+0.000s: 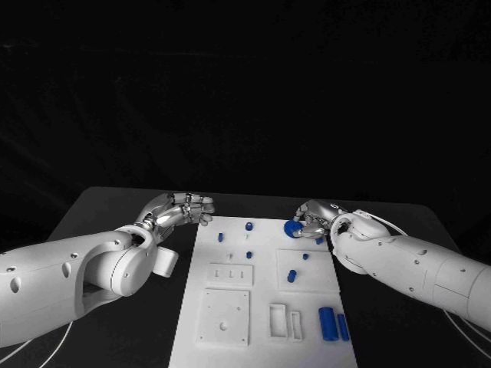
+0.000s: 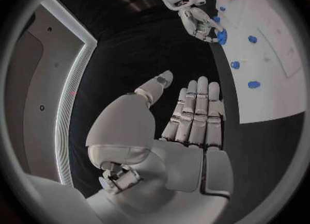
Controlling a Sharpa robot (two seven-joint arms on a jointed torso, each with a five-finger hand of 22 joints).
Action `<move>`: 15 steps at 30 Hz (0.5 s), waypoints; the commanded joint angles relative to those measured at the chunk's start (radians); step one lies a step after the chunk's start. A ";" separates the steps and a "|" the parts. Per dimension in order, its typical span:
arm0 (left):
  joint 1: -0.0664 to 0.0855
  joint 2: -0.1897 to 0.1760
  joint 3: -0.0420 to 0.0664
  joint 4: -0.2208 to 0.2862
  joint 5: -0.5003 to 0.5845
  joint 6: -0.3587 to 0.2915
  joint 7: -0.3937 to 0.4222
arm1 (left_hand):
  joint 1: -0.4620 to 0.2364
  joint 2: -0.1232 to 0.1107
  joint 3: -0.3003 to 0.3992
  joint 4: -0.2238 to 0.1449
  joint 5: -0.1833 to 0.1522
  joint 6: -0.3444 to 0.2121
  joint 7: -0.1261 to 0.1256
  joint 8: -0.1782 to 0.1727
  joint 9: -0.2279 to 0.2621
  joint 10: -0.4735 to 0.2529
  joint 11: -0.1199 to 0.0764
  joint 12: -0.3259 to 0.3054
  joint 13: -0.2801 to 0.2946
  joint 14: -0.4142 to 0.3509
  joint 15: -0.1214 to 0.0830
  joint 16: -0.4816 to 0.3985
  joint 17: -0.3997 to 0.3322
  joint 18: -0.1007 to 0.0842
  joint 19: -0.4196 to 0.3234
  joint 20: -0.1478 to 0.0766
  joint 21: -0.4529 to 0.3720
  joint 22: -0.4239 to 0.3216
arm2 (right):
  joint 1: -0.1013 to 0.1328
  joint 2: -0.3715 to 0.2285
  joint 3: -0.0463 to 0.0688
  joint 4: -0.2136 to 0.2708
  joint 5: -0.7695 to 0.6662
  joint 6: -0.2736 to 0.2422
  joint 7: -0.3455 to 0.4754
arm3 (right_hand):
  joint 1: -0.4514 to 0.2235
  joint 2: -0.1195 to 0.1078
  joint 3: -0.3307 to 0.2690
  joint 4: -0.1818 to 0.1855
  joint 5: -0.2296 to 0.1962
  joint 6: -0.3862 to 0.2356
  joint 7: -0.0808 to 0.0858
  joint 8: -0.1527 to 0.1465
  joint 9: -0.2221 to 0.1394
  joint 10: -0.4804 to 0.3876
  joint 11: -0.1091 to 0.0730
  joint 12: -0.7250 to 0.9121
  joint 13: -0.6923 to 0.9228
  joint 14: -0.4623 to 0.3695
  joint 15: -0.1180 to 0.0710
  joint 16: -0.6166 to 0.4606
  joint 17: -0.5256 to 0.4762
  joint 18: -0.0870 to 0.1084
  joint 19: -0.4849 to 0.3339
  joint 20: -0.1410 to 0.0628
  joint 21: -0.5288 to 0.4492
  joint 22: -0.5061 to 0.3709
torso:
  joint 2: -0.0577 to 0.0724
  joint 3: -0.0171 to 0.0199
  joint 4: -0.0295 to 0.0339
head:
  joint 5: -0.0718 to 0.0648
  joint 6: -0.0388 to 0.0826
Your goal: Assemble the parts on the task board
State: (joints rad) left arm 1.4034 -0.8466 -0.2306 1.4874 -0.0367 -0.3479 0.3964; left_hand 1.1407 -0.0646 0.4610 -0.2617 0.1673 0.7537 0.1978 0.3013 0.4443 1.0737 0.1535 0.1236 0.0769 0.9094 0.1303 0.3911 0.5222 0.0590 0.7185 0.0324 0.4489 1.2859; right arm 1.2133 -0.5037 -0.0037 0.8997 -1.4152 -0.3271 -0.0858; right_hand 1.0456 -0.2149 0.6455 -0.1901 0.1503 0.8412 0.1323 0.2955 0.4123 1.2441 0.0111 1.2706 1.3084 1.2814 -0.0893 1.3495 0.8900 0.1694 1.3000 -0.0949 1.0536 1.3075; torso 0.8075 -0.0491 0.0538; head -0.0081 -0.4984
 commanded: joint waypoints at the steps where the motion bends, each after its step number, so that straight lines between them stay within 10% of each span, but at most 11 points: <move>1: 0.001 0.001 0.001 0.003 -0.002 0.012 0.011 | -0.008 0.001 0.001 -0.006 -0.004 0.001 0.005 -0.003 0.000 0.001 0.007 -0.006 -0.001 0.002 0.005 -0.006 0.001 0.017 -0.005 0.003 0.004 0.001 | -0.004 0.002 -0.002 -0.001 -0.023 0.025 -0.010 | 0.004 0.015 0.012 -0.004 -0.013 0.024 0.006 0.012 0.005 0.016 0.014 0.008 0.063 -0.006 0.004 -0.004 0.004 0.092 -0.011 -0.009 0.006 0.022 | -0.001 0.0000 -0.0006 | -0.001 0.000; 15: 0.000 0.003 0.001 0.002 -0.002 0.012 0.011 | -0.008 0.001 0.002 -0.007 -0.004 0.000 0.005 -0.003 0.000 0.002 0.007 -0.007 -0.001 0.002 0.005 -0.007 0.002 0.017 -0.005 0.003 0.004 0.002 | -0.013 0.010 -0.014 -0.009 -0.103 0.037 -0.043 | -0.013 0.045 0.026 -0.019 -0.048 0.102 -0.013 0.047 0.021 0.027 -0.004 0.014 0.066 -0.002 -0.012 -0.013 0.019 0.092 -0.018 -0.004 0.019 0.020 | -0.001 -0.0002 -0.0004 | -0.006 -0.007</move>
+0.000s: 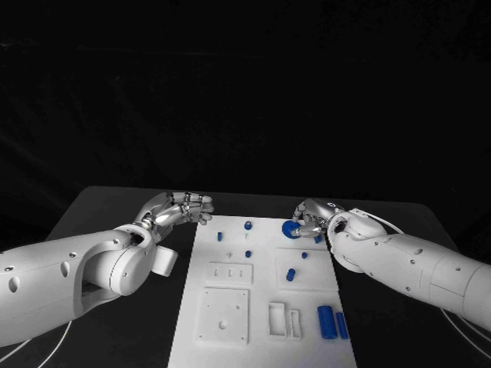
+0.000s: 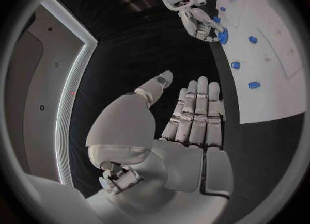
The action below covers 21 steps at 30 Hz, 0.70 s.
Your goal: Assemble the parts on the task board
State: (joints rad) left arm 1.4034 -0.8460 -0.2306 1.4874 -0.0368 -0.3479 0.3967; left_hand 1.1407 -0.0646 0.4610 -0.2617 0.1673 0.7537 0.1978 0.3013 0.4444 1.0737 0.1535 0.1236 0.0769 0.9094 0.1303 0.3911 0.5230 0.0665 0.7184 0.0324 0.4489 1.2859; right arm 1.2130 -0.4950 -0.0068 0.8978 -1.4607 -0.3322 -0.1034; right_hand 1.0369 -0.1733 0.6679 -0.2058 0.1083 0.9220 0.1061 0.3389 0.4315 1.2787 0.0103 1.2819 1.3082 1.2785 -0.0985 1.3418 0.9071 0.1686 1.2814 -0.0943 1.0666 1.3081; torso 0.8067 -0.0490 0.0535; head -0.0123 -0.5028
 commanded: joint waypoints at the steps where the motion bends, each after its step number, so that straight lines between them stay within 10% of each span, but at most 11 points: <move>1: 0.000 0.002 0.001 0.002 -0.002 0.012 0.010 | -0.008 0.001 0.002 -0.007 -0.004 0.000 0.005 -0.003 0.000 0.002 0.007 -0.007 -0.001 0.002 0.005 -0.007 0.001 0.010 -0.005 0.003 0.004 0.002 | -0.014 0.001 -0.013 -0.007 -0.060 0.041 -0.026 | -0.005 0.003 0.004 -0.004 -0.006 0.023 0.013 0.004 0.002 -0.008 -0.003 0.002 0.066 0.001 -0.003 -0.006 0.002 0.093 0.001 -0.004 0.006 0.020 | 0.000 -0.0006 -0.0005 | -0.002 -0.003; 14: 0.000 0.003 0.001 0.001 -0.002 0.013 0.010 | -0.008 0.001 0.003 -0.008 -0.004 0.000 0.005 -0.003 0.000 0.002 0.007 -0.007 -0.001 0.002 0.005 -0.007 0.002 0.010 -0.005 0.003 0.004 0.002 | -0.038 0.013 -0.033 0.008 -0.165 -0.001 -0.055 | -0.012 -0.016 0.015 0.001 0.009 0.025 0.011 0.001 0.003 -0.003 -0.005 0.003 0.066 0.005 -0.005 -0.010 0.008 0.093 0.004 -0.005 0.011 0.018 | 0.001 0.0006 0.0013 | -0.002 -0.006; 21: 0.000 0.001 0.001 0.004 -0.002 0.013 0.010 | -0.009 0.001 0.003 -0.008 -0.004 0.000 0.005 -0.003 0.000 0.002 0.007 -0.007 -0.001 0.002 0.005 -0.008 0.002 0.010 -0.006 0.003 0.004 0.002 | -0.038 0.008 -0.036 0.018 -0.167 0.005 -0.054 | -0.001 0.011 0.034 -0.014 0.106 0.026 0.012 -0.004 0.004 0.001 -0.005 0.002 0.066 0.008 -0.005 -0.016 0.018 0.093 0.003 -0.007 0.016 0.018 | 0.000 -0.0002 -0.0002 | -0.002 -0.007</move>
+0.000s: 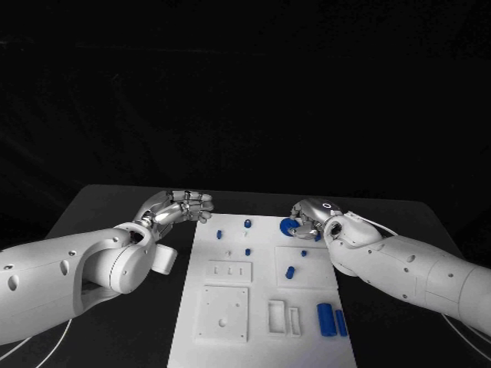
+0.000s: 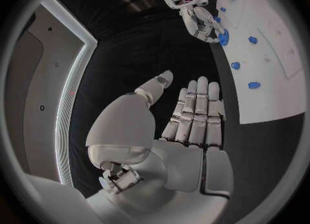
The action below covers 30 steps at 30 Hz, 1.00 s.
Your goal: Assemble the parts on the task board
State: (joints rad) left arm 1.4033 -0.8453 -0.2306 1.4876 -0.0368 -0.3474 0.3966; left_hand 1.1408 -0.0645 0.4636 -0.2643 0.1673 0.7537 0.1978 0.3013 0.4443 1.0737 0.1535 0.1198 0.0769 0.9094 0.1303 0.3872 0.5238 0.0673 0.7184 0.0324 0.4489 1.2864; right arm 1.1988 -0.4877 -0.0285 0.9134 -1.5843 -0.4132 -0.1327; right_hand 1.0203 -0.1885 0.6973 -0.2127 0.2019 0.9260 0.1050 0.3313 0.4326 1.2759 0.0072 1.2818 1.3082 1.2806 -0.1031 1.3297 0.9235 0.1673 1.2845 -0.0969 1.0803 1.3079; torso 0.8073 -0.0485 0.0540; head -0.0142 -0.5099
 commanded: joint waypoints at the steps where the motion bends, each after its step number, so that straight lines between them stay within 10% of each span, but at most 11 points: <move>1: 0.000 -0.001 0.001 0.004 -0.002 0.013 0.010 | -0.009 0.001 0.001 -0.006 -0.004 0.000 0.005 -0.003 0.000 0.002 0.007 -0.003 -0.001 0.002 0.005 -0.004 0.002 0.009 -0.005 0.003 0.004 0.001 | -0.024 0.000 -0.014 0.004 -0.045 0.084 -0.025 | 0.015 0.030 0.010 -0.008 0.020 0.024 0.013 0.004 0.003 0.005 -0.002 0.002 0.066 0.006 0.000 -0.005 0.002 0.094 -0.001 -0.004 0.003 0.018 | -0.001 -0.0007 -0.0013 | 0.001 0.001; 14: 0.001 -0.005 0.001 0.006 -0.003 0.010 0.012 | -0.009 0.001 0.002 -0.006 -0.004 0.000 0.005 -0.003 0.000 0.002 0.007 -0.003 -0.001 0.002 0.005 -0.004 0.002 0.009 -0.005 0.003 0.004 0.002 | -0.018 -0.033 -0.010 0.096 -0.181 -0.034 -0.067 | 0.007 0.040 0.024 -0.015 0.056 0.034 0.011 0.005 0.005 0.015 -0.003 0.010 0.072 0.009 -0.001 -0.008 0.009 0.094 0.001 -0.002 0.008 0.018 | -0.002 -0.0001 -0.0004 | 0.001 0.007; 30: 0.001 -0.009 0.001 0.009 -0.003 0.007 0.012 | -0.010 0.002 0.003 -0.007 -0.004 0.000 0.005 -0.003 0.000 0.002 0.007 -0.004 -0.001 0.002 0.005 -0.005 0.003 0.009 -0.005 0.003 0.005 0.002 | 0.005 -0.054 -0.004 0.285 -0.447 -0.142 -0.132 | 0.035 -0.041 0.104 0.052 -0.036 0.061 0.003 0.006 0.008 0.050 -0.010 0.022 0.080 0.021 -0.008 -0.019 0.022 0.094 0.020 -0.004 0.020 0.015 | -0.002 -0.0010 -0.0001 | 0.001 0.022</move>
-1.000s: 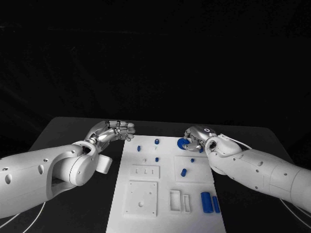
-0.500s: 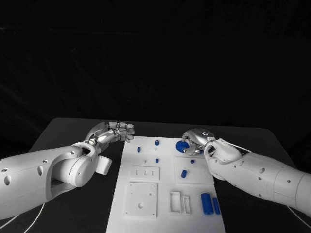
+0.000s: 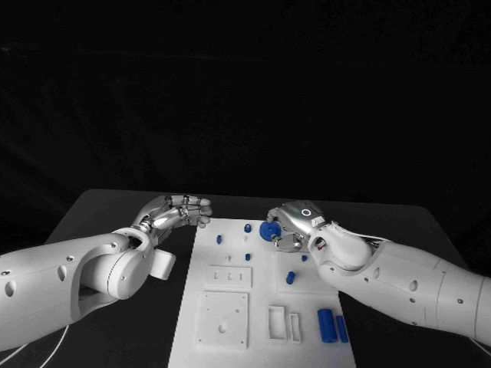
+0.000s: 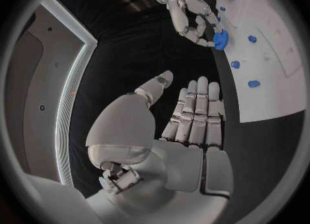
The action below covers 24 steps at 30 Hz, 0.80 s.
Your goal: Assemble the parts on the task board
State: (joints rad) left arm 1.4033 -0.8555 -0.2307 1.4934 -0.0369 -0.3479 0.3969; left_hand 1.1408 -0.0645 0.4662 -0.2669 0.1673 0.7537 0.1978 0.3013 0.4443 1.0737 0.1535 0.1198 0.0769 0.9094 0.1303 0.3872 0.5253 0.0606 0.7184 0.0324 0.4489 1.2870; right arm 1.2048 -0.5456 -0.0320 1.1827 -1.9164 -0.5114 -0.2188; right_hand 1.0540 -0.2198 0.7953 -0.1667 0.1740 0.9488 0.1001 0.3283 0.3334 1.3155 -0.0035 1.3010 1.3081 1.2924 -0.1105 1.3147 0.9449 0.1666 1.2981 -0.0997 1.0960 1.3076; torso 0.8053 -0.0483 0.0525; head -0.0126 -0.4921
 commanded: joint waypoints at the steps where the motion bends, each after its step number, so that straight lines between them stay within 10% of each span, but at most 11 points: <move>1: 0.001 0.002 0.001 0.004 -0.003 0.007 0.012 | -0.010 0.002 0.000 -0.004 -0.004 0.000 0.005 -0.003 0.000 0.002 0.007 -0.004 -0.001 0.002 0.005 -0.005 0.001 0.016 -0.005 0.003 0.005 0.001 | -0.001 0.006 -0.001 0.020 -0.122 -0.046 -0.050 | 0.003 -0.015 0.010 0.012 -0.014 0.040 0.008 0.009 0.107 0.012 0.000 0.004 0.080 0.009 -0.001 -0.004 0.002 0.095 0.008 -0.002 0.005 0.015 | 0.001 -0.0010 0.0022 | 0.000 0.005; 24: 0.001 0.008 0.001 -0.001 -0.003 0.007 0.013 | -0.011 0.002 0.001 -0.005 -0.004 0.000 0.005 -0.003 0.001 0.002 0.007 -0.004 0.000 0.003 0.005 -0.006 0.003 0.016 -0.005 0.003 0.005 0.002 | -0.002 0.119 -0.040 -0.059 -0.210 -0.043 -0.089 | 0.018 -0.038 0.031 0.035 -0.053 0.049 0.005 0.008 0.108 0.017 -0.002 0.001 0.081 0.013 -0.002 -0.010 0.006 0.095 0.011 0.001 0.010 0.016 | 0.002 -0.0036 0.0066 | 0.008 0.005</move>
State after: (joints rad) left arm 1.4033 -0.8501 -0.2307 1.4912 -0.0369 -0.3481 0.3972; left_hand 1.1408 -0.0645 0.4662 -0.2669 0.1673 0.7537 0.1978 0.3013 0.4444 1.0737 0.1535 0.1198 0.0769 0.9094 0.1303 0.3874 0.5270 0.0677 0.7184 0.0324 0.4489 1.2877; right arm 1.2026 -0.4309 -0.0722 1.1279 -2.0956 -0.5523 -0.2954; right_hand 1.0624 -0.2570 0.8265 -0.1353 0.1276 0.9784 0.0983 0.3284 0.3334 1.3262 -0.0072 1.3010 1.3080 1.2974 -0.1121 1.3108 0.9501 0.1668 1.3026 -0.1002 1.1016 1.3074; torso 0.8078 -0.0515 0.0590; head -0.0045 -0.4853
